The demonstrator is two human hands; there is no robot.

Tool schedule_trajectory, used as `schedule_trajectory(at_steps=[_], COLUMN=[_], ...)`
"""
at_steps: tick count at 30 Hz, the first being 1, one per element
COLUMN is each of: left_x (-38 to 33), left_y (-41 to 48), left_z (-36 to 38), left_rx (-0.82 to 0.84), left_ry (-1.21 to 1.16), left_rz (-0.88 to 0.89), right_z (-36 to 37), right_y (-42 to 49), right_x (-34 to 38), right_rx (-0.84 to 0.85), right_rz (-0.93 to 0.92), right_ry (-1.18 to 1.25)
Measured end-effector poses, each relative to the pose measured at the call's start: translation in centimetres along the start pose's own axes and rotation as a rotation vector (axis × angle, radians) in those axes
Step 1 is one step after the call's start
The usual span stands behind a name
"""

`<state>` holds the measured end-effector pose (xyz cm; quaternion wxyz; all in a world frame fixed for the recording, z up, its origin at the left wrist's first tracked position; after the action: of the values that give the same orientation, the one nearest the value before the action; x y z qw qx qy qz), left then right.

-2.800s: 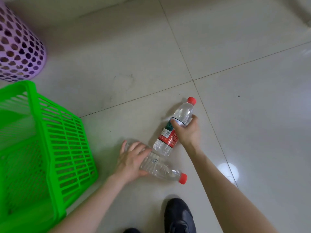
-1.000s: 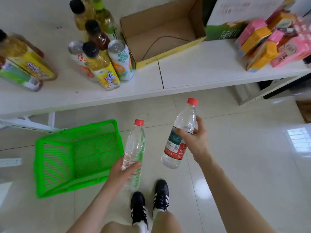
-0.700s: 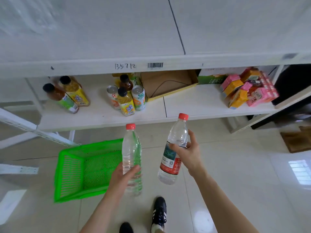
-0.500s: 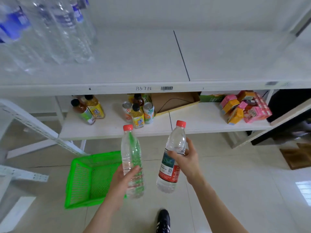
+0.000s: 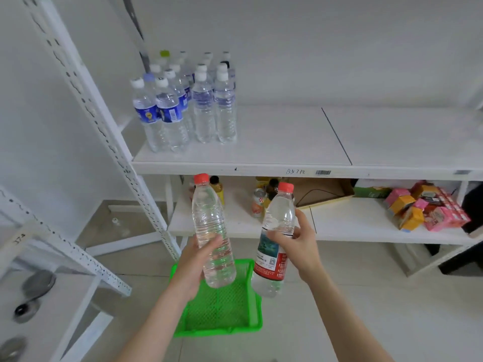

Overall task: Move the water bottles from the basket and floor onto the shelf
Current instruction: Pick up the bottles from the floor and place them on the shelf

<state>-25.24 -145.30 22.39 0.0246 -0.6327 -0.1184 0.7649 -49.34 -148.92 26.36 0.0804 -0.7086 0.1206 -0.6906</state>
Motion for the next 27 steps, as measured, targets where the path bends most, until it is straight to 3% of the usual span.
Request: schedule_trajectory(at_steps=[16, 27], left_x=[-14.5, -18.1], left_y=[11.3, 22.0], left_z=[-2.4, -3.6], left_rx=[0.043, 0.05], left_ry=[0.084, 0.173], left_rz=[0.299, 0.318], right_z=[8.3, 12.2], right_y=[9.4, 17.4], right_x=[14.0, 19.0], right_rx=[0.18, 0.14], right_rz=[-0.208, -0.28], right_ry=[-0.108, -0.148])
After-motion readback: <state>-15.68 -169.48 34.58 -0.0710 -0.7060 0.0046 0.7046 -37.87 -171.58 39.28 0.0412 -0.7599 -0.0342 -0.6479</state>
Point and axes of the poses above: each hand's wrist, its own y-axis towards the middle knuckle, its own z-axis out of the palm, x = y × z, the point moved 8 cm from there along y, towards the middle knuckle, and after that the axes turned 9 degrees about z, right-handed, at the moved point
